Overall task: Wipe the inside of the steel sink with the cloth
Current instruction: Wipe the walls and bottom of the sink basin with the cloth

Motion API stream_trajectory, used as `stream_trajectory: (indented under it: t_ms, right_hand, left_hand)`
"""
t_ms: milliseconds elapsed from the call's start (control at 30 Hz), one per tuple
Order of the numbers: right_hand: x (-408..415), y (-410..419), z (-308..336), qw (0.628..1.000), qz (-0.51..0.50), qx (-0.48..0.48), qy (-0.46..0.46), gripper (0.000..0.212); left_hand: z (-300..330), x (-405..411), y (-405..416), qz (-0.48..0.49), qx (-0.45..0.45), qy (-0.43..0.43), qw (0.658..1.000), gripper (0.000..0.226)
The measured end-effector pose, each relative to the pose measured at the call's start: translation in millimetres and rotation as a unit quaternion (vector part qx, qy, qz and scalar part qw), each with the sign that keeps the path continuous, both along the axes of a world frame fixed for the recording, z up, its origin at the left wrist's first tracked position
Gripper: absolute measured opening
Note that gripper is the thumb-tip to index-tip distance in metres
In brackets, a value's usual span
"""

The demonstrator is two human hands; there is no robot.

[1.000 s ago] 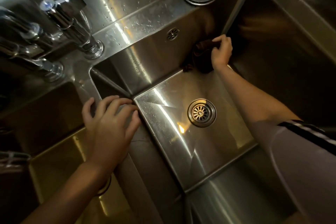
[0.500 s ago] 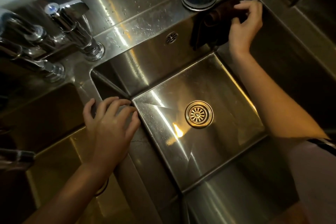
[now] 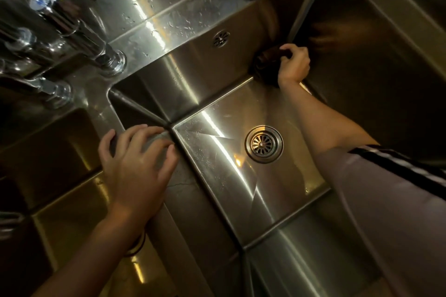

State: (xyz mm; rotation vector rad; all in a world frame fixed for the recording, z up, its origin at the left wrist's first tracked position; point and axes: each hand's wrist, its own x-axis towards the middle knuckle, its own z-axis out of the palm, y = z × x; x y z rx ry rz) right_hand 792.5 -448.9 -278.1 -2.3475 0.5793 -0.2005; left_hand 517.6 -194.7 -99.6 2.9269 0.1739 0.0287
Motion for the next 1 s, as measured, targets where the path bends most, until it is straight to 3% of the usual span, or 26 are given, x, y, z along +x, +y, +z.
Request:
stream_trajectory:
  t_ms: [233,400,500,633,767,867,1000]
  right_hand:
    - [6,-1,39,0.985,-0.086,0.102,-0.110,0.029]
    - [6,-6,105,0.940,-0.095,0.204,-0.258,0.029]
    - [3,-7,126,0.921,-0.092,0.233,-0.299,0.030]
    - [-2,-5,109,0.940,-0.077,0.209,-0.258,0.029]
    - [-6,-1,51,0.969,-0.100,0.190,-0.120,0.029]
    - [-14,0,10,0.974,-0.122,0.188,-0.016,0.029]
    - [-35,1,-13,0.970,-0.110,0.217,0.016,0.034]
  left_hand:
    - [3,1,-1,-0.001,0.003,0.004,1.000,0.043]
    - [3,0,-1,-0.007,0.000,-0.003,1.000,0.042]
    - [2,0,0,-0.013,0.002,-0.007,1.000,0.041]
    - [3,-1,-1,-0.020,0.012,0.004,1.000,0.043]
    - [1,0,0,-0.018,0.017,0.003,1.000,0.044]
    - [0,3,0,-0.010,0.027,0.007,1.000,0.044]
    - [4,4,-1,-0.050,0.084,0.040,0.994,0.044]
